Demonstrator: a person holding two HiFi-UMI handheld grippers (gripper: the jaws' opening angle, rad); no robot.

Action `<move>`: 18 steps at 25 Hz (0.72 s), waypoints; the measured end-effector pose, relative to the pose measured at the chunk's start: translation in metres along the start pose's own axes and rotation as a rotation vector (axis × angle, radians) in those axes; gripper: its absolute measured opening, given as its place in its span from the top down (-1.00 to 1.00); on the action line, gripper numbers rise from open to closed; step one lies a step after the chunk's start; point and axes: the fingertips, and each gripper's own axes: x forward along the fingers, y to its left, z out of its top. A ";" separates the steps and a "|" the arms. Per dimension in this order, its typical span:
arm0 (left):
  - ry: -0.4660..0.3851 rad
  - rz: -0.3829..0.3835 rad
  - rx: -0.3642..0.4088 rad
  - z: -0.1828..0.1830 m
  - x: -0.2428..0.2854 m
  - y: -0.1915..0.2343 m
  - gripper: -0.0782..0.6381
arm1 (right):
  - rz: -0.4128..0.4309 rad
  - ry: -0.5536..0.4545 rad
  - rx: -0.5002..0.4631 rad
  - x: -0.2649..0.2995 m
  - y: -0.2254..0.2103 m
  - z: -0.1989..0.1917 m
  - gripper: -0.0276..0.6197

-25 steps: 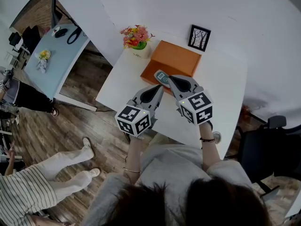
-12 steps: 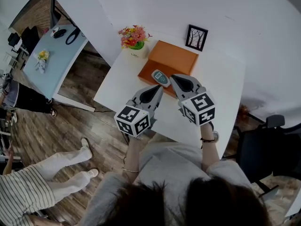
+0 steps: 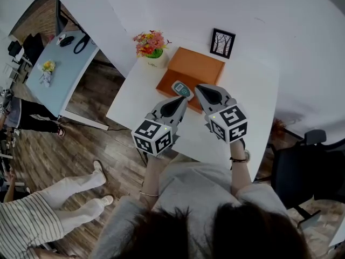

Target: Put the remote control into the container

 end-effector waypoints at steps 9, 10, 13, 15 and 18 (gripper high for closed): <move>0.005 -0.010 -0.001 -0.001 0.001 -0.002 0.77 | -0.010 0.005 -0.011 -0.002 -0.003 0.000 0.92; 0.005 -0.011 -0.001 -0.001 0.001 -0.002 0.77 | -0.013 0.005 -0.011 -0.003 -0.003 0.000 0.92; 0.003 -0.013 -0.001 -0.001 0.000 -0.002 0.77 | -0.017 0.003 -0.010 -0.003 -0.003 0.001 0.92; 0.001 -0.014 0.000 -0.001 0.000 -0.002 0.77 | -0.019 0.000 -0.010 -0.003 -0.003 0.001 0.92; -0.002 -0.016 0.005 -0.001 0.001 -0.003 0.77 | -0.021 -0.006 -0.012 -0.004 -0.003 0.003 0.92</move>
